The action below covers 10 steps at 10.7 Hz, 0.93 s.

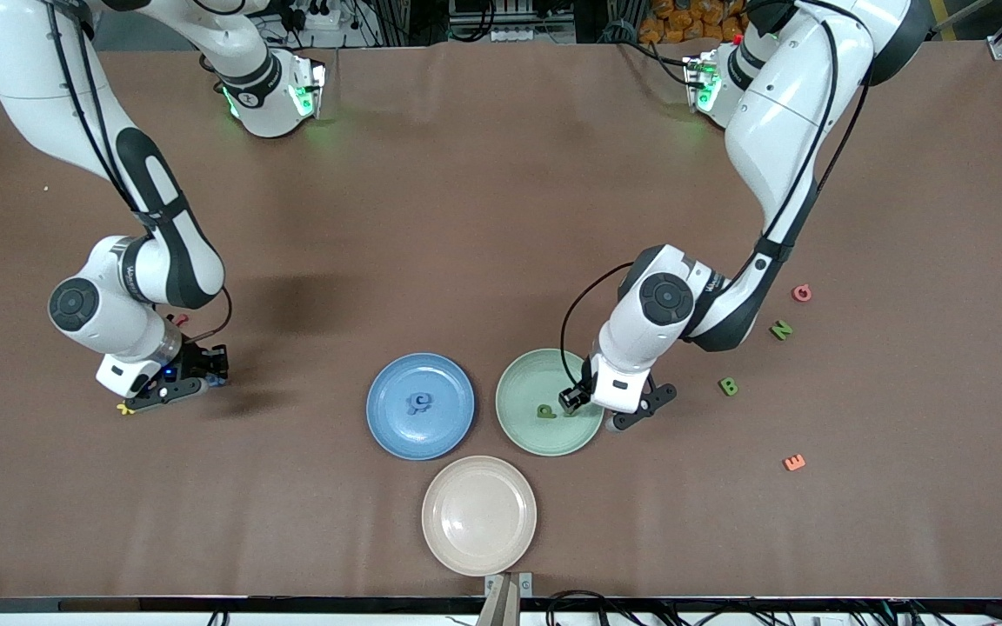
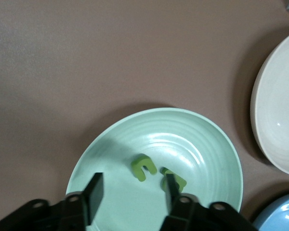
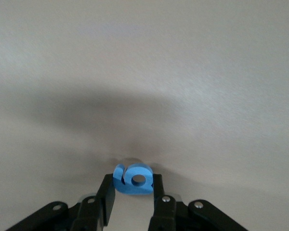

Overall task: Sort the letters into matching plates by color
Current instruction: 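Carry the blue 6 to the blue plate while the left gripper withdraws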

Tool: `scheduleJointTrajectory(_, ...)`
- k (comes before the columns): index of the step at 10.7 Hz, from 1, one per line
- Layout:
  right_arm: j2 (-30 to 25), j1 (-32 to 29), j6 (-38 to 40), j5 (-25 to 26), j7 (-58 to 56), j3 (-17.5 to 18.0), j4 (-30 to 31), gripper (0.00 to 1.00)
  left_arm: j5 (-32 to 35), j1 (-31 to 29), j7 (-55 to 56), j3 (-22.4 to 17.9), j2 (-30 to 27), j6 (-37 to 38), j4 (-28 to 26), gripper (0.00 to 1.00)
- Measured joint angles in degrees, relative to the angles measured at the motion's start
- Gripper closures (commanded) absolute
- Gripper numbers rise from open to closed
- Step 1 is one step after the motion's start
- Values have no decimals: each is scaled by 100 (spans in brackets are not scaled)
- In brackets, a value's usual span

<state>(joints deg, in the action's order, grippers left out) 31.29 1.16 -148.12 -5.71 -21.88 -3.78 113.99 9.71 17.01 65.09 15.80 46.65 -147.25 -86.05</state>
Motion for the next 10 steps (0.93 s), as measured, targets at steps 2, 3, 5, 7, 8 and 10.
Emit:
scheduleJointTrajectory(2, -12, 52, -1, -5, 613, 248, -110, 73, 15, -12, -1, -50, -4, -1, 67, 0)
scheduleJointTrajectory(3, -16, 153, -1, -17, 911, 310, -179, 73, 73, -38, -4, -75, -11, -1, 97, 0)
scheduleJointTrajectory(5, -19, 502, -2, -290, 1434, 356, -365, 73, 254, -164, -97, -132, -36, 50, 123, 0)
scheduleJointTrajectory(7, -19, 877, -2, -644, 1781, 370, -564, 73, 359, -381, -550, -143, -41, 363, 123, 0)
scheduleJointTrajectory(8, -17, 1031, -2, -768, 1925, 376, -663, 73, 361, -498, -777, -143, -52, 517, 128, 0)
scheduleJointTrajectory(10, 20, 1320, 1, -914, 2217, 388, -880, 73, 370, -661, -1222, -142, -110, 843, 132, 0)
